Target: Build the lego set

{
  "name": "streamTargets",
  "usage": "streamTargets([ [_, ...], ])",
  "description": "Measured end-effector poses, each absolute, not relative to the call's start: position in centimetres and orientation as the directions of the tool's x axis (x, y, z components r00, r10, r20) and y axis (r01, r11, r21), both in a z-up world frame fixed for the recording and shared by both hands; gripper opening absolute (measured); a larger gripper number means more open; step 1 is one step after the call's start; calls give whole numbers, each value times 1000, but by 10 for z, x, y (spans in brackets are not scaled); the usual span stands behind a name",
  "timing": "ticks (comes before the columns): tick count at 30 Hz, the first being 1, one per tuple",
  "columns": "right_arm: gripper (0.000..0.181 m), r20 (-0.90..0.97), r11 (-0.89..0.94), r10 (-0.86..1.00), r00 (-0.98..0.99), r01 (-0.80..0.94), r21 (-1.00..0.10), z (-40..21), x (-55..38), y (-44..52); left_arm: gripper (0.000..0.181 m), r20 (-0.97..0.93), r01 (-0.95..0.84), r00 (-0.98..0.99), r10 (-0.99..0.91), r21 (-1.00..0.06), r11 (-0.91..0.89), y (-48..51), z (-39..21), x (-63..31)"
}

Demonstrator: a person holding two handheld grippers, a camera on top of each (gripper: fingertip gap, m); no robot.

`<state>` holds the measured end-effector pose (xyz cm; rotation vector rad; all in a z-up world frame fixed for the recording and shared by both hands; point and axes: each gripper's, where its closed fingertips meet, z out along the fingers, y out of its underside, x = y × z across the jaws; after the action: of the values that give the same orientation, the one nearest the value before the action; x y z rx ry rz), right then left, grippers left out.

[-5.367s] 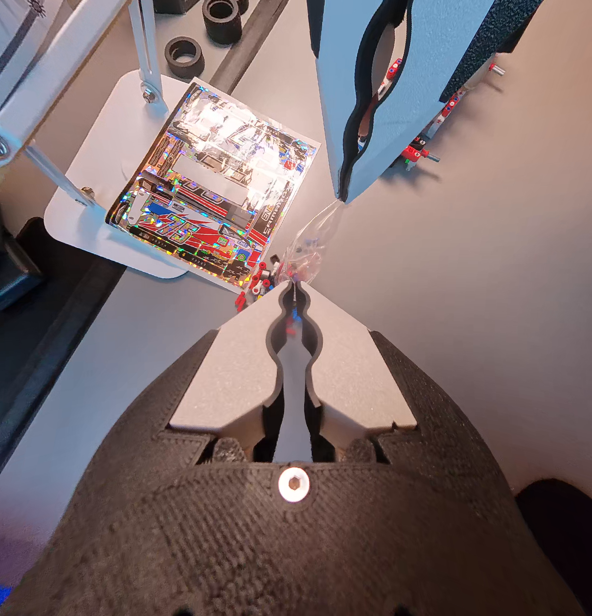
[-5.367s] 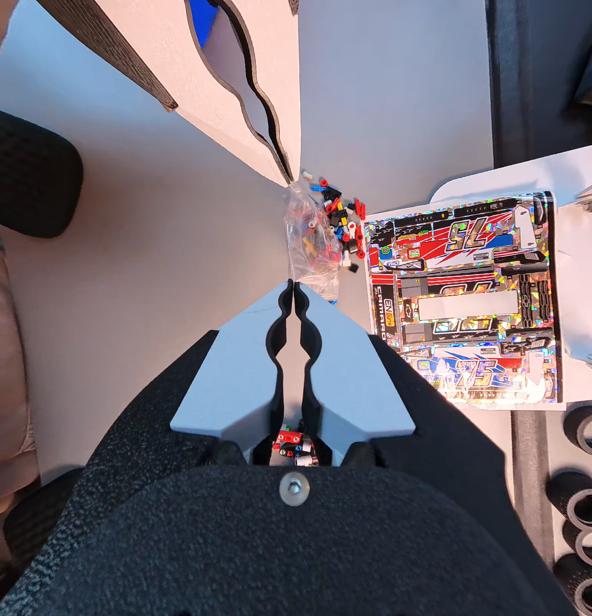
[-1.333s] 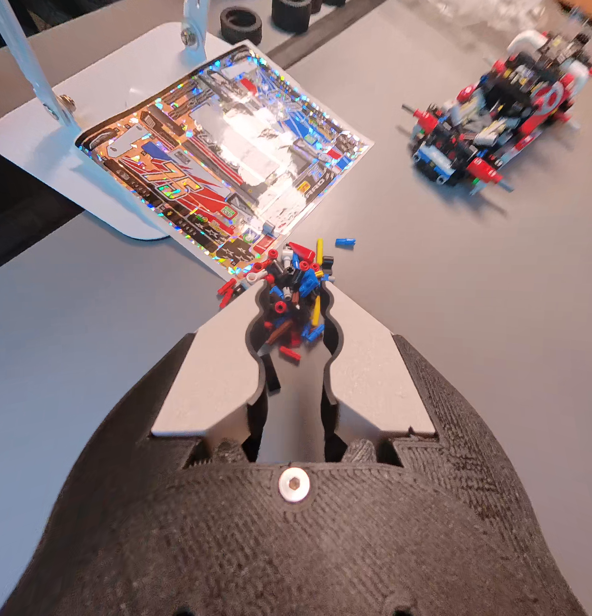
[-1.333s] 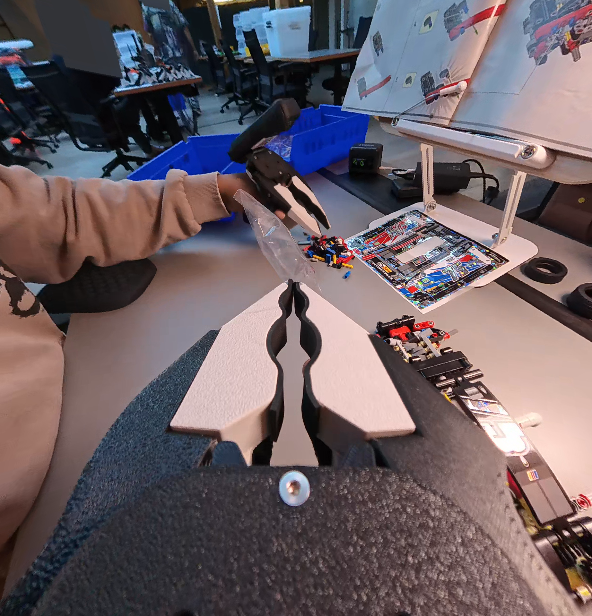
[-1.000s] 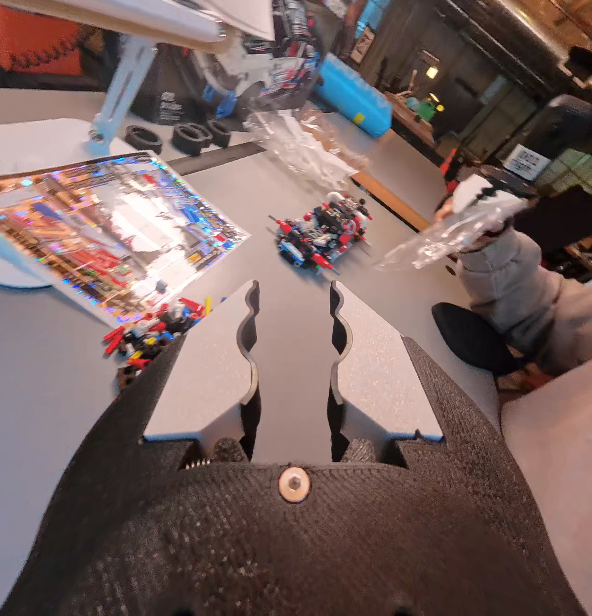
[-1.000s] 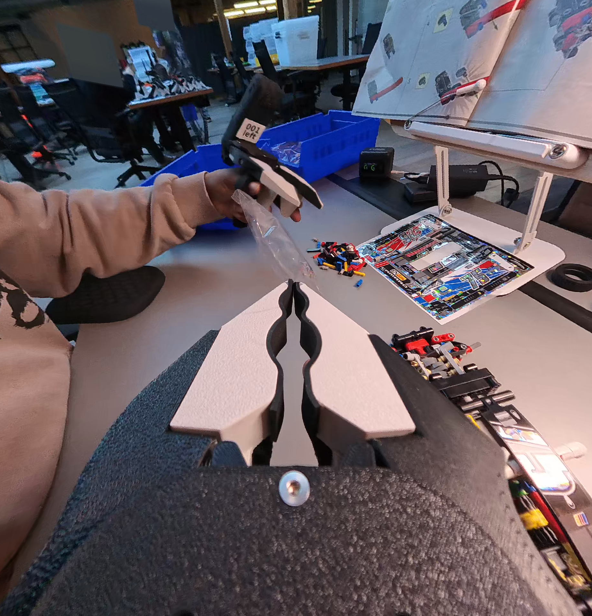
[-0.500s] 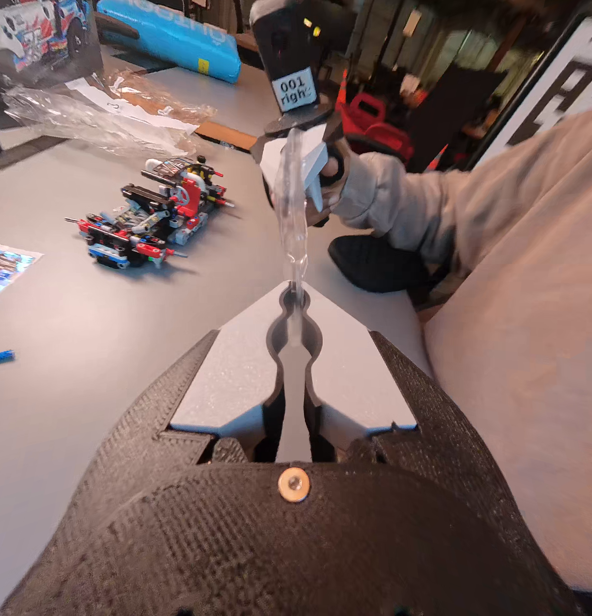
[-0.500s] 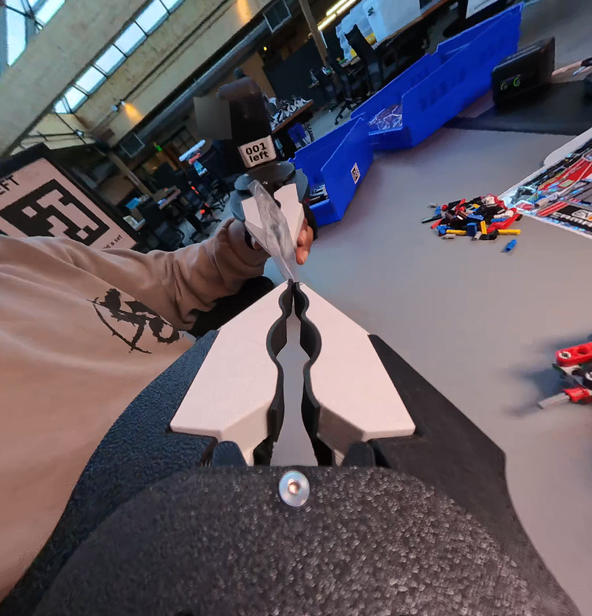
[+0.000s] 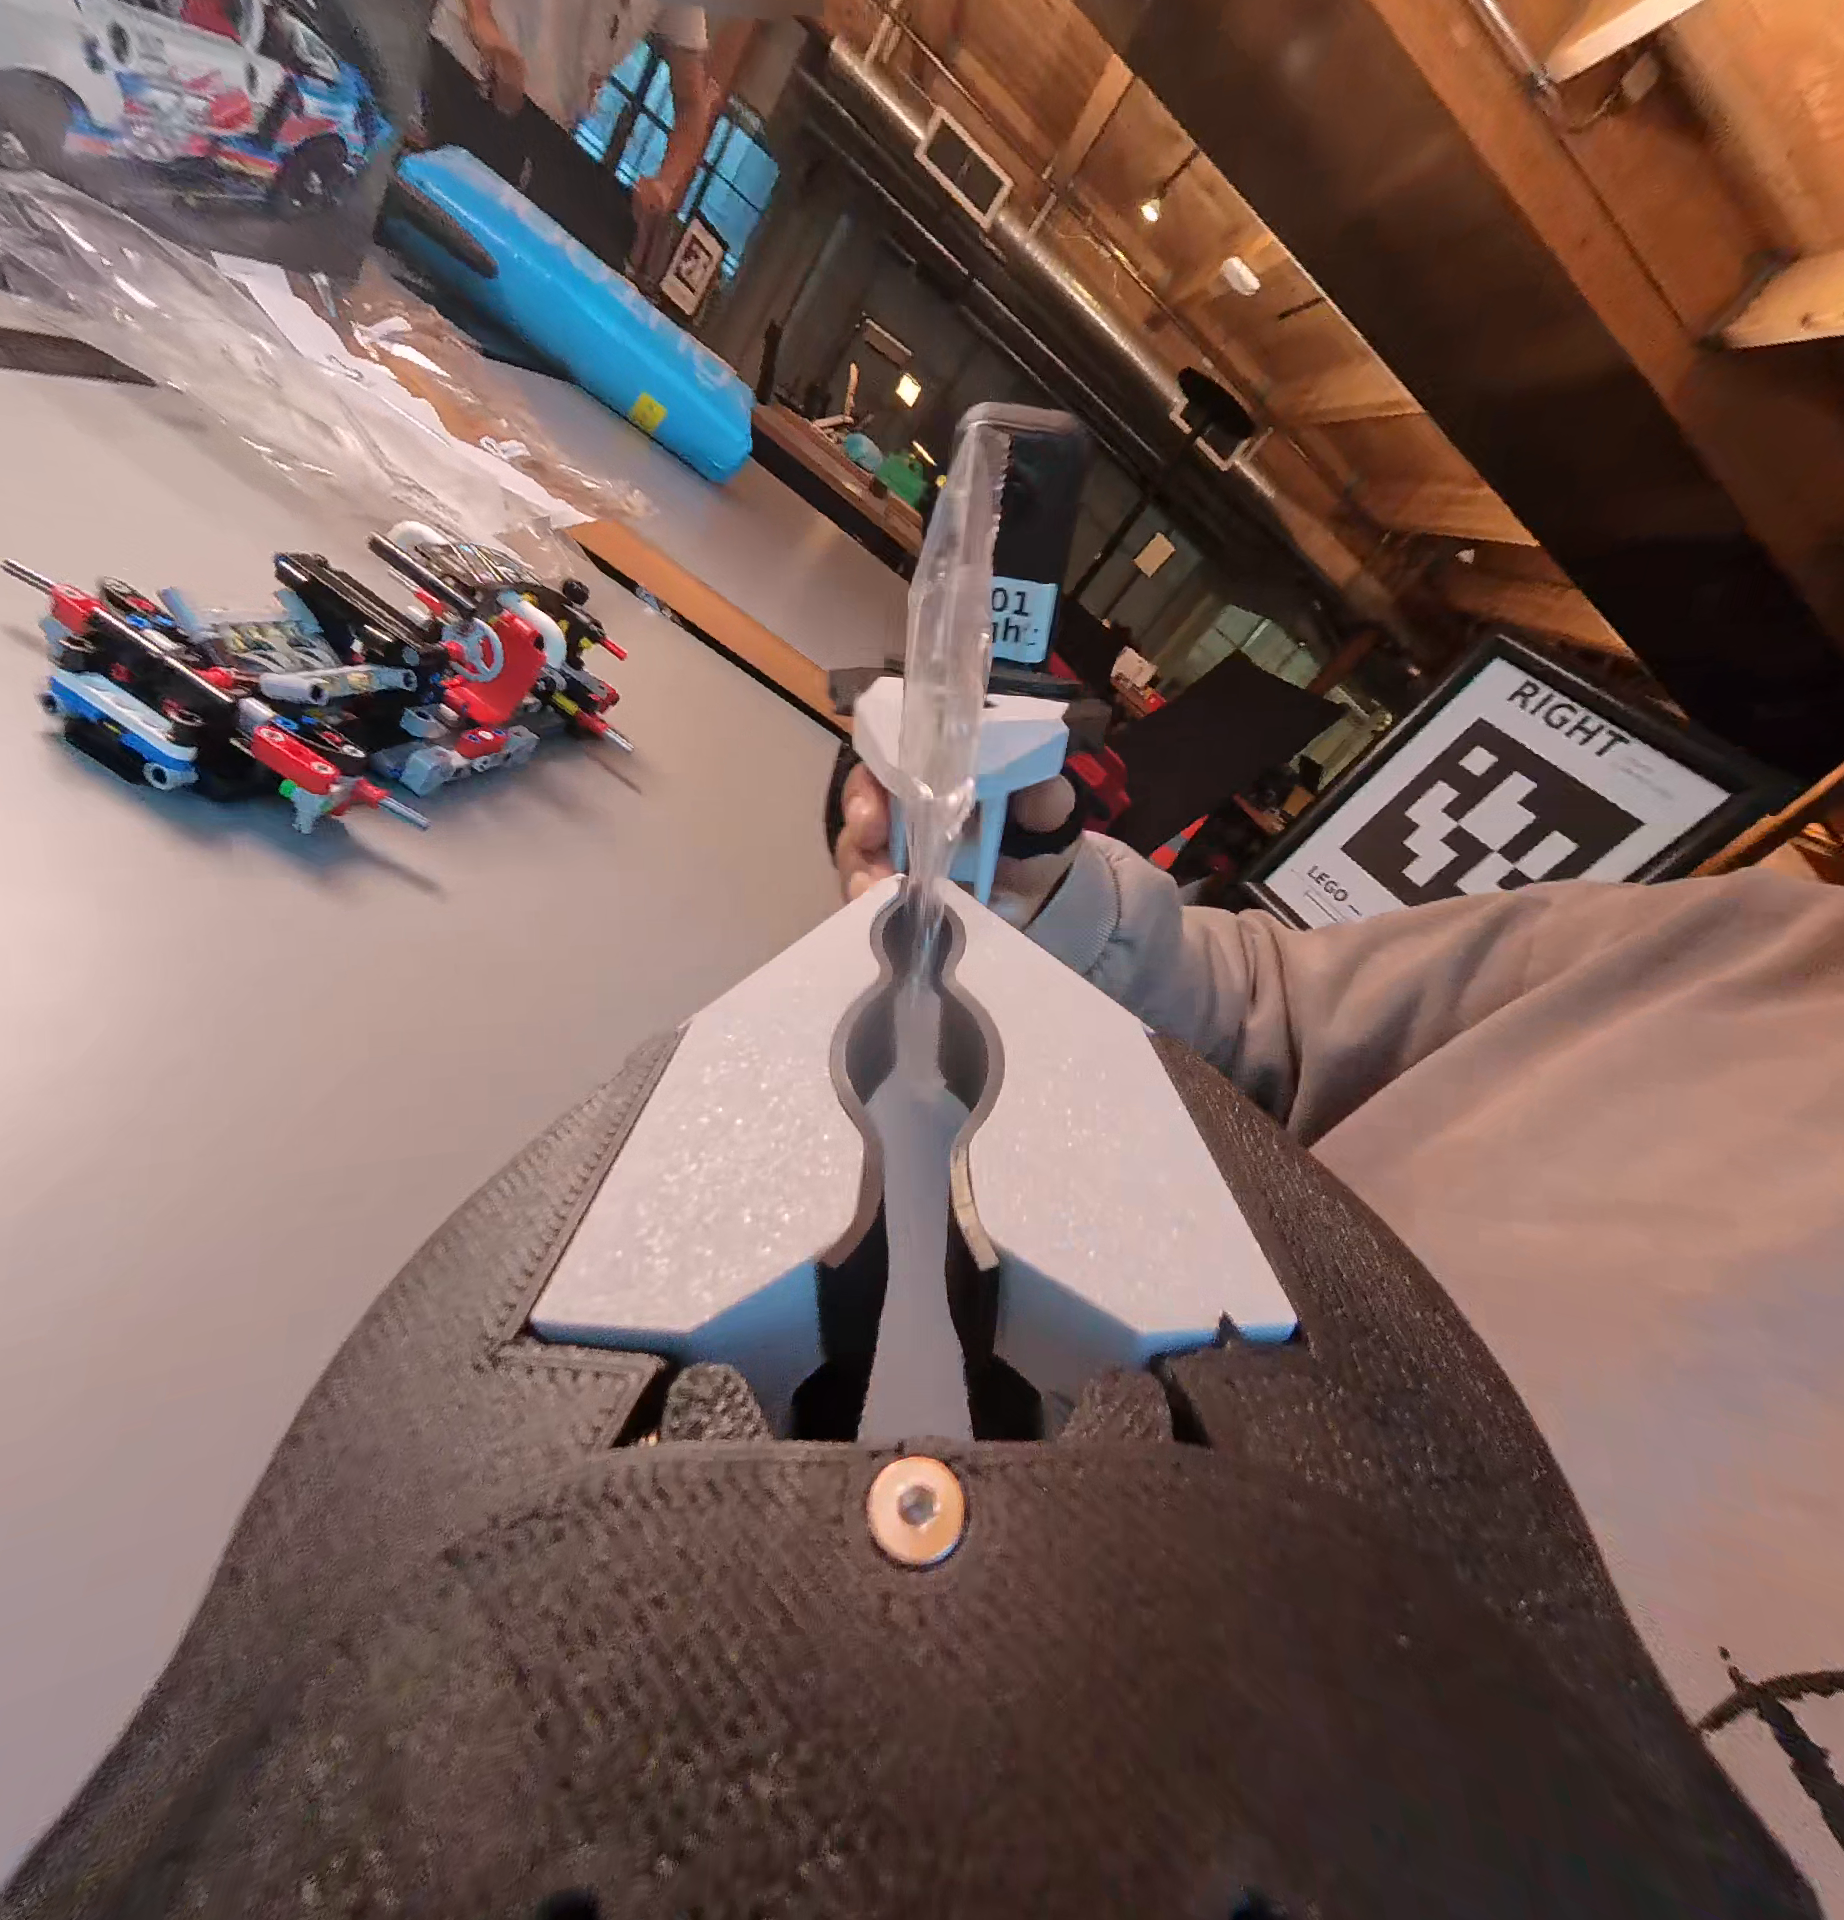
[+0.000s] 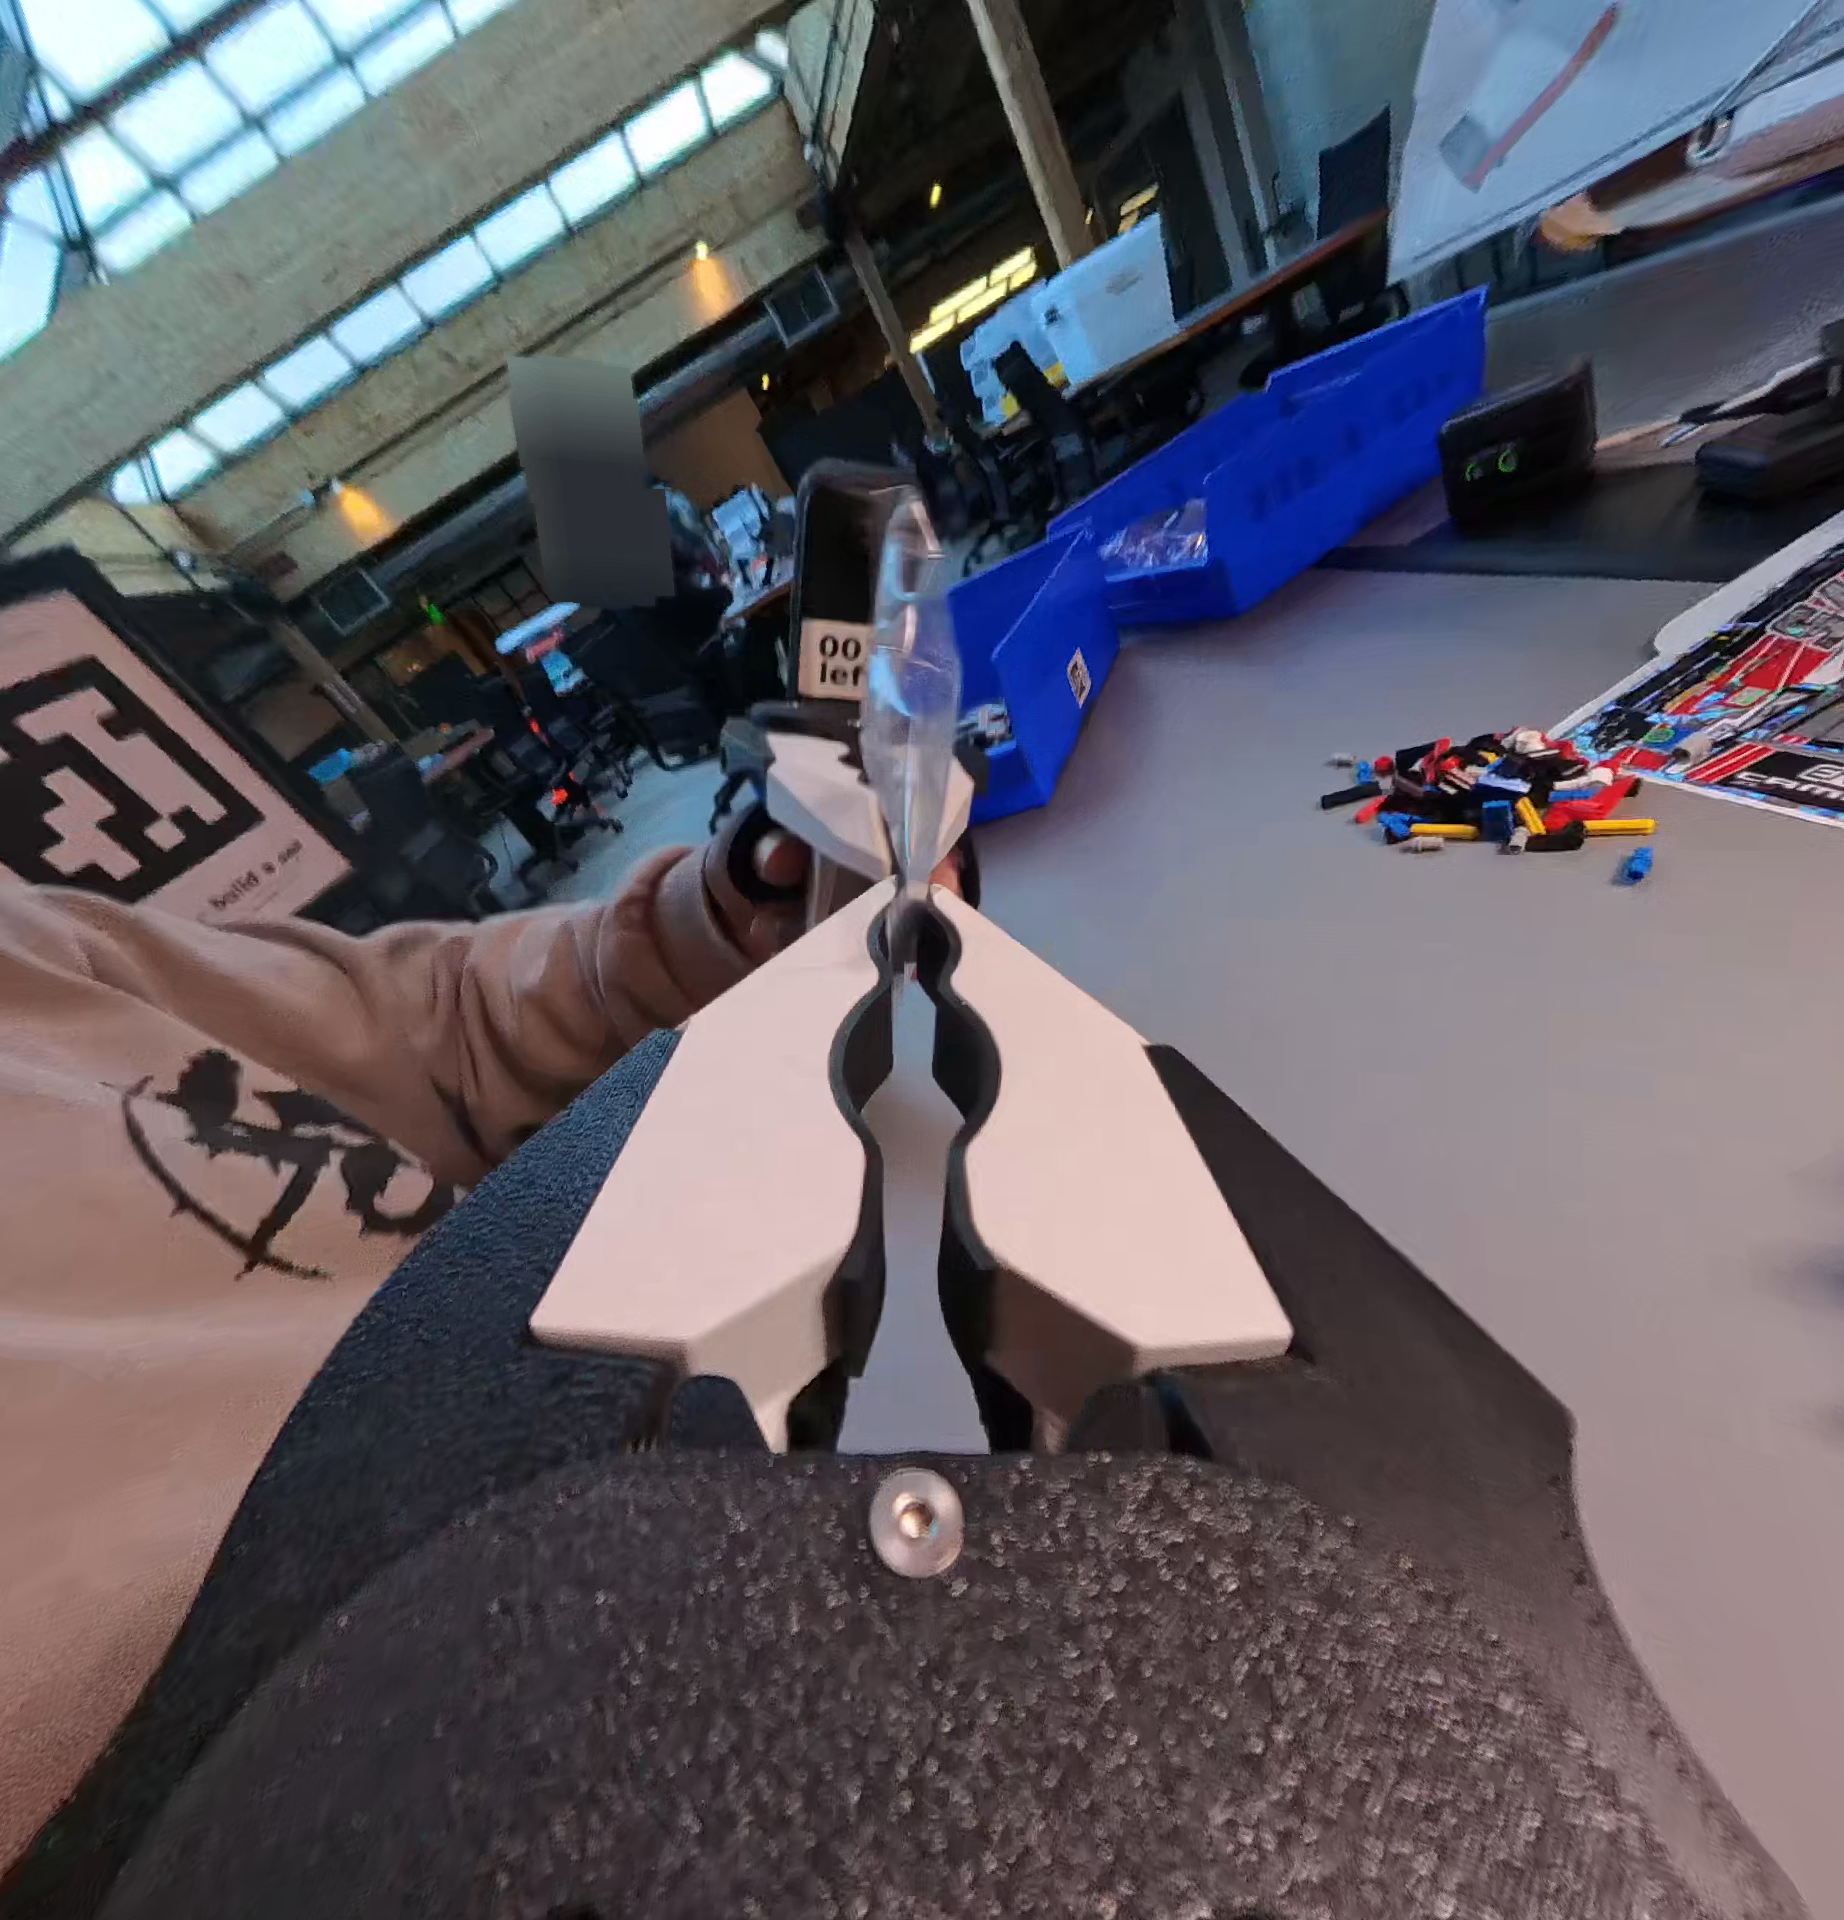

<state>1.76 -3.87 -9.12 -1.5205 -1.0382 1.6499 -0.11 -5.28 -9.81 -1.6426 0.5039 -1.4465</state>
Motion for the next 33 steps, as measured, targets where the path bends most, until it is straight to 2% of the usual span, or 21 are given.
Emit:
streamTargets([
  [1,0,-439,-425,893,-97,134,-895,-94,22,-41,0,585,235,248,-772,-810,-538,-53,-96,-2],
  [3,0,-337,-316,937,-90,185,-931,-87,36,-41,0,542,203,263,-798,-840,-504,-58,-94,4],
  [5,0,-328,-288,936,-129,254,-923,-85,53,-47,0,498,128,280,-821,-867,-482,-66,-101,11],
  [7,0,-303,-280,950,-69,232,-931,-75,76,-28,6,466,93,348,-814,-881,-464,-62,-113,8],
  [10,0,-283,-312,941,183,158,-937,-56,133,47,19,413,26,443,-796,-893,-449,-53,-133,-2],
  [12,0,-139,-255,868,477,187,-949,-52,188,126,21,389,15,476,-788,-900,-435,-47,-139,-6],
  [14,0,84,-199,702,708,307,-931,-48,249,201,23,376,12,500,-780,-904,-428,-40,-144,-8],
  [16,0,362,-133,520,773,492,-860,-43,295,260,23,319,-1,565,-761,-922,-388,-29,-150,-15],
  [19,0,653,-135,375,658,735,-664,-64,323,322,22,161,-53,702,-694,-960,-276,-10,-156,-38],
  [22,0,775,-171,354,524,851,-497,-114,323,358,20,105,-64,761,-640,-970,-235,-4,-155,-53],
  [24,0,787,-195,405,466,885,-424,-151,318,368,20,112,-55,774,-624,-969,-242,-2,-156,-59],
  [25,9,769,-214,440,464,886,-412,-167,315,369,20,120,-47,779,-616,-968,-247,-1,-157,-61],
  [27,30,721,-239,466,512,858,-455,-177,310,369,20,131,-42,779,-613,-965,-259,1,-160,-62],
  [30,47,567,-235,484,667,723,-650,-154,298,360,20,132,-53,773,-620,-961,-271,2,-165,-60],
  [33,56,361,-193,540,760,529,-827,-113,279,336,20,151,-52,759,-633,-955,-291,2,-169,-56],
])
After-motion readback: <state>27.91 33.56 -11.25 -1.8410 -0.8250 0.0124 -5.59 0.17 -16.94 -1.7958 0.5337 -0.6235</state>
